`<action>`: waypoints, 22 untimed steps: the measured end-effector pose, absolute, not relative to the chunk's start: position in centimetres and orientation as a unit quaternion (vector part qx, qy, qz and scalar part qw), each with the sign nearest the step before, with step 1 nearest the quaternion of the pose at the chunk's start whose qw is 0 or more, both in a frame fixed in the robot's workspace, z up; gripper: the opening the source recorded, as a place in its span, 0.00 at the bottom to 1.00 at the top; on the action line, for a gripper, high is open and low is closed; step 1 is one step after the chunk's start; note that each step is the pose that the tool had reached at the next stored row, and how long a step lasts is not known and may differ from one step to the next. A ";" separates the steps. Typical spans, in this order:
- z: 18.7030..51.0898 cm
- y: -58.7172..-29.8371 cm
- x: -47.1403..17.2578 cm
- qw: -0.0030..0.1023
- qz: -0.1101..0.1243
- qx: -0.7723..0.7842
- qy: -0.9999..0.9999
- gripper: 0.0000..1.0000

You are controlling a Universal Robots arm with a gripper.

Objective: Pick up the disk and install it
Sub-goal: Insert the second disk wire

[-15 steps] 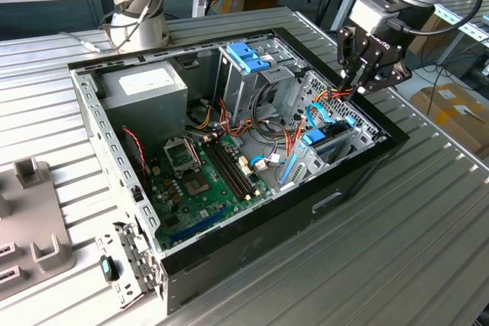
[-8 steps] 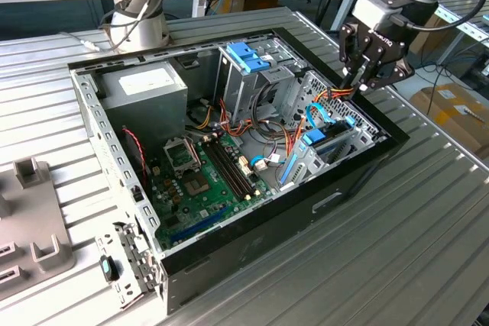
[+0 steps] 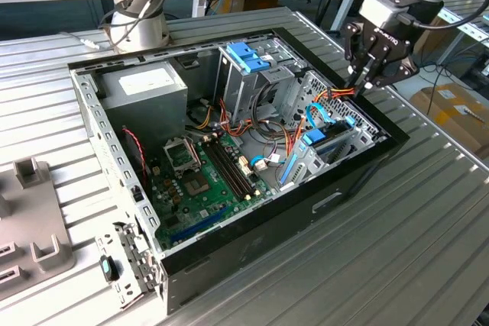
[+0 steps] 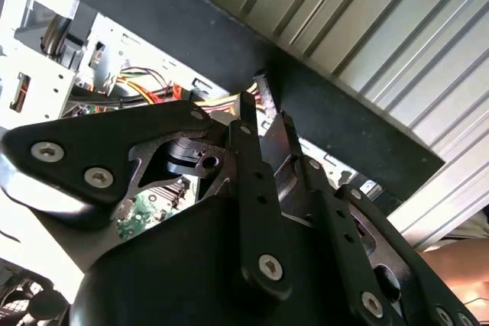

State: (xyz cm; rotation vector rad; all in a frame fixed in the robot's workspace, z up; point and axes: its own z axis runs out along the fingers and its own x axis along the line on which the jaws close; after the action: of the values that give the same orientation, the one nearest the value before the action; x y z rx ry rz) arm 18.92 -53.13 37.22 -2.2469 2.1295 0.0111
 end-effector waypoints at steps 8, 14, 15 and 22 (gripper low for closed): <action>37.2 -53.1 19.1 0.023 0.004 -0.726 0.688 0.29; 37.2 -53.1 19.2 0.023 0.004 -0.726 0.688 0.29; 37.2 -53.1 19.2 0.023 0.004 -0.726 0.688 0.29; 37.2 -53.1 19.2 0.022 0.004 -0.742 0.670 0.29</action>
State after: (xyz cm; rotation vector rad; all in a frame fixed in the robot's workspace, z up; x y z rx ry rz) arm 19.17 -53.13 37.23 -2.2988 2.0755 0.0110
